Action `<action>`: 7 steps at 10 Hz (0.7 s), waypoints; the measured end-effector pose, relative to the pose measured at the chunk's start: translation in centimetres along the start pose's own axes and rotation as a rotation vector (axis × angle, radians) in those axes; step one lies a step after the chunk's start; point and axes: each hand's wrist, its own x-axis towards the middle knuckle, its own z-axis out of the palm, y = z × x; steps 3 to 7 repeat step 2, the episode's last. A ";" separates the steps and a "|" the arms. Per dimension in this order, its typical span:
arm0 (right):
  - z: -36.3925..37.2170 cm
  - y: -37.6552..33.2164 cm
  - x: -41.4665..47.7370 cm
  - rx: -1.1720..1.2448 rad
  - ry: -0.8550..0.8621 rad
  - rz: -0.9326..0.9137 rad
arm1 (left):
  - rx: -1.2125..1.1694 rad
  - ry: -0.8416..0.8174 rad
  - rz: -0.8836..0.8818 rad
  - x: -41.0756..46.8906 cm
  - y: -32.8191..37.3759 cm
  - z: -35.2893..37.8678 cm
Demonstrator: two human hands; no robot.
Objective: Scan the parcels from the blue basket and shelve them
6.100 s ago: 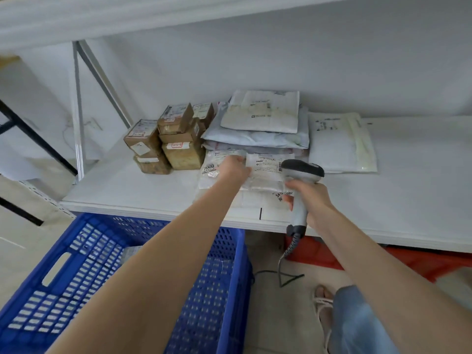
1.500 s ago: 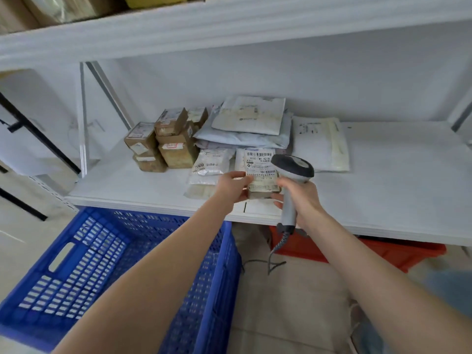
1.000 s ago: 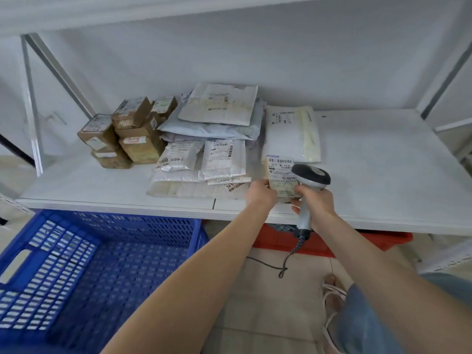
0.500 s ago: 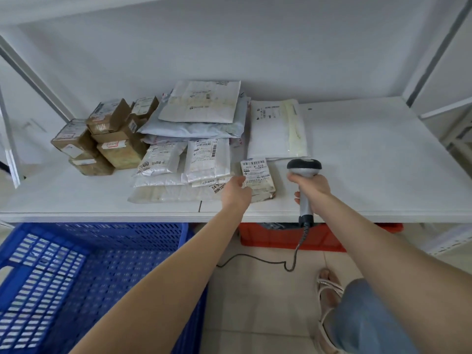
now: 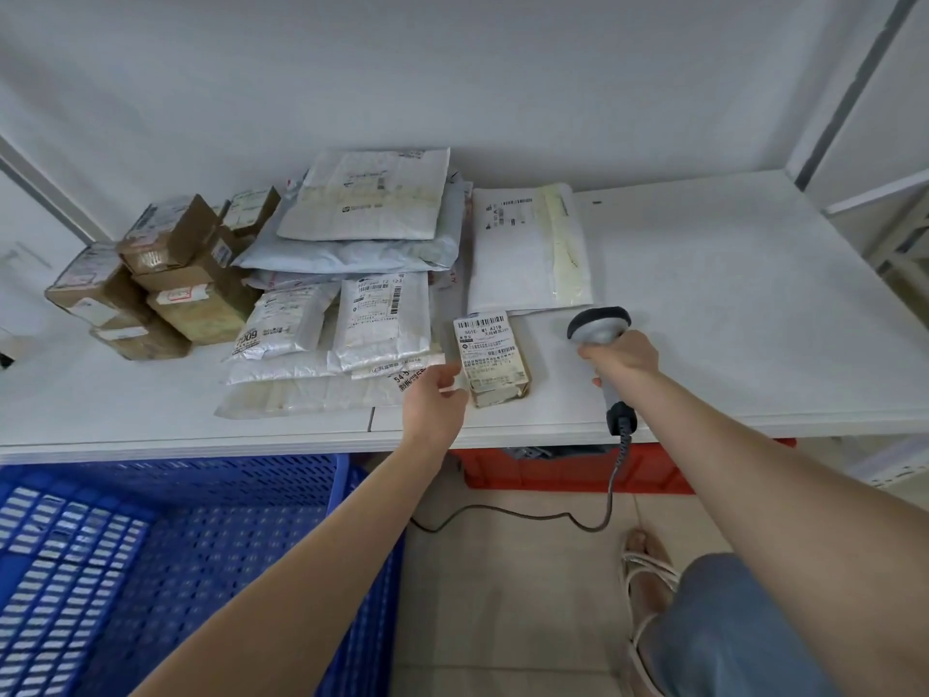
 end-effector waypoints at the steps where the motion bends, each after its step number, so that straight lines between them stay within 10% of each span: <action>1: -0.6 -0.1 -0.4 -0.106 0.026 -0.026 | -0.017 -0.007 -0.003 -0.5 -0.1 -0.4; 7: -1.1 0.2 -1.6 -0.101 0.107 -0.078 | -0.053 0.003 -0.004 -1.2 -0.1 -1.3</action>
